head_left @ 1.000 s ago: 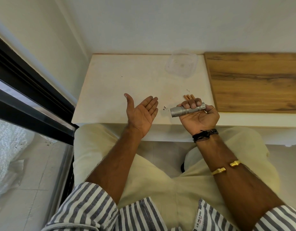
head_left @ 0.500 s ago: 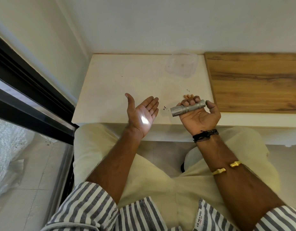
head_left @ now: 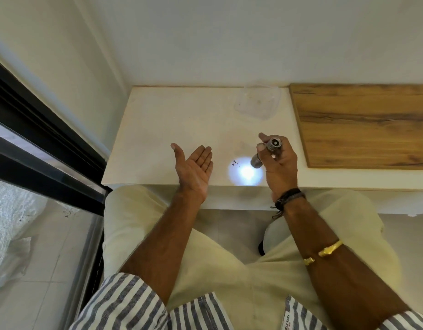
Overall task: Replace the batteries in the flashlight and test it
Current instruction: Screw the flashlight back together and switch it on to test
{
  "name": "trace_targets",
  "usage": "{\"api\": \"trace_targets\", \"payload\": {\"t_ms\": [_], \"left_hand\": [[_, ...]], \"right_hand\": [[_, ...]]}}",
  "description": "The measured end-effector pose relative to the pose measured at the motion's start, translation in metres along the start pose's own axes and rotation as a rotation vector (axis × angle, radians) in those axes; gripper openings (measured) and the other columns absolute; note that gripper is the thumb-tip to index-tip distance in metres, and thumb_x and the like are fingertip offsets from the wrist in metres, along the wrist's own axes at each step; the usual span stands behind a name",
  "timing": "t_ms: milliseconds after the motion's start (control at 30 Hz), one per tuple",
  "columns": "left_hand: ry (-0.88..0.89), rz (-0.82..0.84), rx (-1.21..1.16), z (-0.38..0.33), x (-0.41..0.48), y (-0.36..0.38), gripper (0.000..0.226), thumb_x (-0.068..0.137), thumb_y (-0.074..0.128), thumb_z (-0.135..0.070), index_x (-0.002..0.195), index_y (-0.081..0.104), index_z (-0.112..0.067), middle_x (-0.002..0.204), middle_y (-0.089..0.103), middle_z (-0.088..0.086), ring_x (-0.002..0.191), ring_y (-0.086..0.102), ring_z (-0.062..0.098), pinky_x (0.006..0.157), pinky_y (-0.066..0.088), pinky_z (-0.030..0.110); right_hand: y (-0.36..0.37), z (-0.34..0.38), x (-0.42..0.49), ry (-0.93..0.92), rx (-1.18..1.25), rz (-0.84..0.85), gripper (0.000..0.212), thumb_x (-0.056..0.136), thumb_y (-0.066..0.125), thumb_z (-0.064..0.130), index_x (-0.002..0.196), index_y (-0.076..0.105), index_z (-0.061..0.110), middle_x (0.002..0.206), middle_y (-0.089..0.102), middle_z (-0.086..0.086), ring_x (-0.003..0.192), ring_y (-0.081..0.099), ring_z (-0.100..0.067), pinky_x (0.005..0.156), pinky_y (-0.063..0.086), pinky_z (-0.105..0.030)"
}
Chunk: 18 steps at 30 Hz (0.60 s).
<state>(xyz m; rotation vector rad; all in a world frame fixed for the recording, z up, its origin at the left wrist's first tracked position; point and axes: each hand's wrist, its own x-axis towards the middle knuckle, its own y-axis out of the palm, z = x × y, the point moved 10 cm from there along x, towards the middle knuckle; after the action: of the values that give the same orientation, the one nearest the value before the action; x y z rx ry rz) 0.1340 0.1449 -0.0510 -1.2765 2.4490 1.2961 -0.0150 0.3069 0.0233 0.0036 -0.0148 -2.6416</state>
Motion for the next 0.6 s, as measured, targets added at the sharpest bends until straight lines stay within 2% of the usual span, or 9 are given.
{"api": "trace_targets", "payload": {"t_ms": [67, 133, 233, 333, 433, 500, 600], "left_hand": [[0.016, -0.025, 0.013, -0.002, 0.0, -0.001, 0.101, 0.085, 0.024, -0.084, 0.143, 0.045, -0.004, 0.144, 0.053, 0.014, 0.136, 0.047, 0.028, 0.119, 0.029, 0.042], [0.026, -0.038, 0.022, -0.003, -0.001, -0.001, 0.101, 0.086, 0.023, -0.083, 0.144, 0.044, -0.004, 0.145, 0.052, 0.014, 0.136, 0.047, 0.029, 0.119, 0.029, 0.043], [0.029, -0.048, 0.03, -0.003, -0.003, 0.0, 0.099, 0.087, 0.021, -0.082, 0.145, 0.044, -0.005, 0.146, 0.052, 0.014, 0.136, 0.047, 0.029, 0.119, 0.029, 0.044], [0.037, -0.058, 0.03, -0.005, -0.005, -0.002, 0.099, 0.087, 0.021, -0.082, 0.145, 0.044, -0.004, 0.145, 0.052, 0.015, 0.135, 0.048, 0.029, 0.119, 0.029, 0.044], [0.045, -0.066, 0.031, -0.007, -0.004, -0.004, 0.099, 0.087, 0.022, -0.082, 0.143, 0.046, -0.004, 0.144, 0.053, 0.015, 0.135, 0.049, 0.027, 0.119, 0.029, 0.042], [0.046, -0.085, 0.019, -0.009, -0.003, -0.008, 0.099, 0.087, 0.024, -0.082, 0.142, 0.048, -0.004, 0.142, 0.055, 0.015, 0.134, 0.05, 0.025, 0.119, 0.03, 0.041], [0.047, -0.09, -0.006, -0.01, -0.002, -0.01, 0.099, 0.087, 0.026, -0.082, 0.142, 0.046, -0.003, 0.143, 0.055, 0.014, 0.136, 0.048, 0.025, 0.12, 0.028, 0.041]], "right_hand": [[-0.005, 0.013, -0.002, -0.128, -0.031, -0.052, 0.021, 0.092, 0.07, 0.006, 0.11, 0.062, 0.0, 0.127, 0.069, -0.014, 0.114, 0.067, -0.014, 0.092, 0.057, -0.033], [-0.008, 0.02, -0.003, -0.207, -0.008, -0.073, 0.02, 0.091, 0.071, 0.004, 0.109, 0.063, 0.001, 0.13, 0.068, -0.01, 0.13, 0.06, -0.015, 0.105, 0.05, -0.033], [-0.008, 0.027, -0.004, -0.269, 0.058, -0.084, 0.021, 0.091, 0.07, -0.002, 0.111, 0.064, 0.005, 0.143, 0.059, -0.018, 0.14, 0.052, -0.018, 0.115, 0.044, -0.036], [-0.007, 0.029, -0.005, -0.267, 0.146, -0.079, 0.025, 0.091, 0.07, -0.002, 0.107, 0.065, 0.017, 0.138, 0.063, -0.015, 0.136, 0.056, -0.021, 0.111, 0.048, -0.042], [-0.008, 0.022, -0.004, -0.158, 0.264, -0.06, 0.024, 0.093, 0.07, 0.004, 0.11, 0.065, 0.021, 0.123, 0.072, -0.008, 0.122, 0.066, -0.026, 0.09, 0.061, -0.044], [-0.012, 0.015, -0.004, -0.096, 0.208, -0.105, 0.022, 0.093, 0.072, 0.015, 0.111, 0.064, 0.025, 0.113, 0.076, -0.006, 0.111, 0.072, -0.024, 0.081, 0.064, -0.043], [-0.019, 0.005, -0.003, -0.047, 0.072, -0.208, 0.021, 0.09, 0.076, 0.021, 0.109, 0.065, 0.023, 0.109, 0.075, -0.008, 0.105, 0.073, -0.026, 0.087, 0.061, -0.052]]}}
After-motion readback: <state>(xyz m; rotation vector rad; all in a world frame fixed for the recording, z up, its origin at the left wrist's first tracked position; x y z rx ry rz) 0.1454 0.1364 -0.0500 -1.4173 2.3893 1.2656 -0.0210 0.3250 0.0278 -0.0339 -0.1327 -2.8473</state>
